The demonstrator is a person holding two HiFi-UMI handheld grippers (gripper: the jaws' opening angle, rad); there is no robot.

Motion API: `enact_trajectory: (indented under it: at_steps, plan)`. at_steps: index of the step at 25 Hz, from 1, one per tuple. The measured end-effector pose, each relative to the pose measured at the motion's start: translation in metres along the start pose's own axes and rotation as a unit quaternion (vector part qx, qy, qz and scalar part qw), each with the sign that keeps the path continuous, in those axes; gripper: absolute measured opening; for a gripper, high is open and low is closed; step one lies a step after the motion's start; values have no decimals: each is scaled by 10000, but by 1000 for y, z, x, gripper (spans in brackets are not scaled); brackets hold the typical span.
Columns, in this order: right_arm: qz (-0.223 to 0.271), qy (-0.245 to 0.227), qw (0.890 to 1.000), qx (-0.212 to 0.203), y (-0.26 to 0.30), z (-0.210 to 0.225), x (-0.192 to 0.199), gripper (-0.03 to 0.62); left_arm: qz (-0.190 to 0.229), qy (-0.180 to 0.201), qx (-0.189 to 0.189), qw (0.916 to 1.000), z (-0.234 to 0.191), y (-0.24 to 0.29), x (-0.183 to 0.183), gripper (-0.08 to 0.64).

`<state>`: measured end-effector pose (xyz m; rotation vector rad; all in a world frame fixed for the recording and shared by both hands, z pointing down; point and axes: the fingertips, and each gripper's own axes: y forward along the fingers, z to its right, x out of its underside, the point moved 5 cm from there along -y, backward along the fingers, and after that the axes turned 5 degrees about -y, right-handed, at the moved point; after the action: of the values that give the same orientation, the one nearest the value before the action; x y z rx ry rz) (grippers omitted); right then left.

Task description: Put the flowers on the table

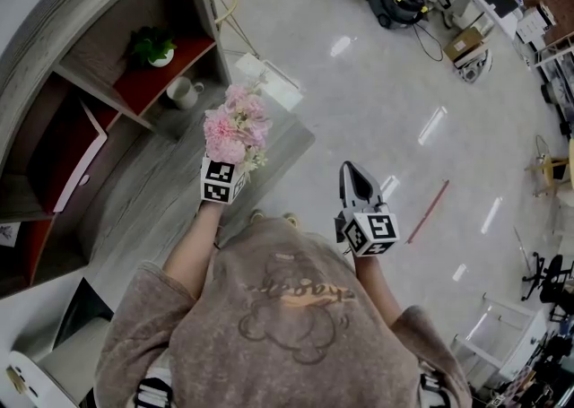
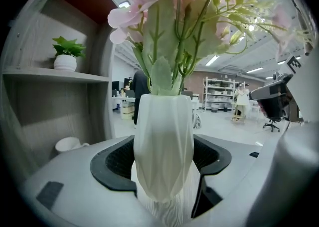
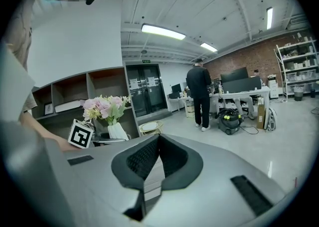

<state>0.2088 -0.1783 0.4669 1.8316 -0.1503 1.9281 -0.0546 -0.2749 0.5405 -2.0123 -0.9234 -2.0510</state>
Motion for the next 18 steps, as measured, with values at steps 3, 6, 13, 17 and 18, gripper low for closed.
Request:
enact_trajectory:
  at_steps: [3,6,13,17,18]
  plan:
    - [-8,11,10000,-2,0,0,1,-12,-46,-1,21,10000,0,4,3,354]
    - [-22,2,10000,-7,0,1,2,-12,-117,-14,23,9999,0,7,9,354]
    - [-43,2,10000,-40,4,0,3,-12,-250,40,33,9997,1,8,21,354]
    - [-39,2,10000,-51,5,-2,4,-12,-243,64,55,9997,1,8,20,354]
    - [-44,8,10000,-56,5,-2,5,-12,-251,64,62,9996,0,8,21,354]
